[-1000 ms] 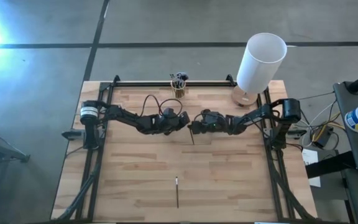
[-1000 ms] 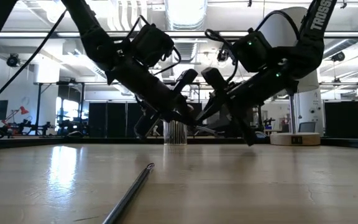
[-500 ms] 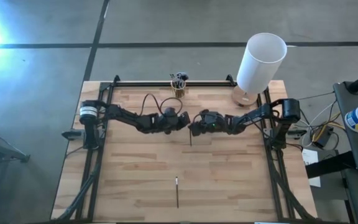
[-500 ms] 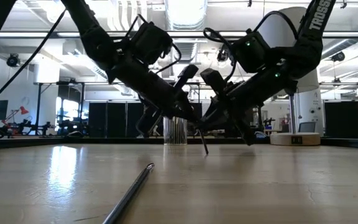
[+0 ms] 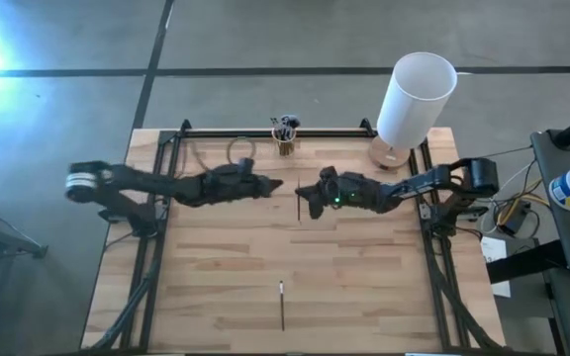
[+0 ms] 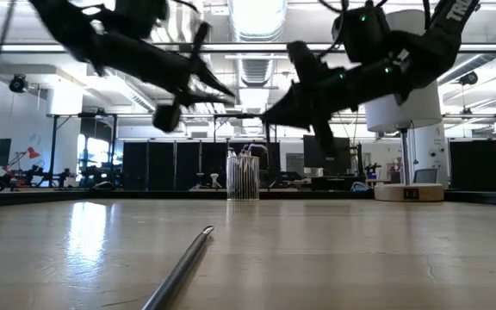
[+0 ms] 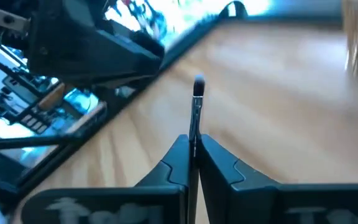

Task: Put items in baskets/containers
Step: Put the black eyeshadow brush into the yellow pen holder

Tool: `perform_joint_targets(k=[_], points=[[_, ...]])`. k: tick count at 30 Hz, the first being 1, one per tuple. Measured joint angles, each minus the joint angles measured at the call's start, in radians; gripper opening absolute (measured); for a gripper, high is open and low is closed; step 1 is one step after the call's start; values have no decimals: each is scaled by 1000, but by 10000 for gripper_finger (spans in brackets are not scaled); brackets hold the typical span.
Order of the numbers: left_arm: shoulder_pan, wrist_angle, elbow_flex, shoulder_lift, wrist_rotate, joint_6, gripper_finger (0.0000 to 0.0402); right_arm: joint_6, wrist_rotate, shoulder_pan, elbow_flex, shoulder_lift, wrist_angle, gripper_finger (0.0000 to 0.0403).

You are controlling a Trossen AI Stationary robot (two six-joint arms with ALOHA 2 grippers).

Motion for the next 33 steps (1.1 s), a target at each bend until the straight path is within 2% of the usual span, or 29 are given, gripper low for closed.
perform_joint_targets(k=[6, 10, 12, 16, 21, 27, 33], points=[[-1, 71, -192, -219, -33, 117, 4, -307, 59, -39, 102, -59, 25, 13], [-1, 225, -314, -324, -38, 163, 1, -502, 49, -118, 227, -31, -43, 13], [-1, 283, -367, -361, -40, 165, 1, -551, 6, -175, 297, -5, -85, 13], [-1, 359, -442, -422, -43, 170, 0, -583, -91, -294, 419, 80, -109, 13], [-1, 358, -477, -453, -46, 191, 0, -590, -169, -395, 570, 216, -105, 13], [-1, 354, -493, -457, -43, 189, 0, -606, -202, -419, 740, 400, -157, 13], [-3, 354, -498, -457, -40, 186, 0, -629, -203, -418, 785, 453, -248, 13]])
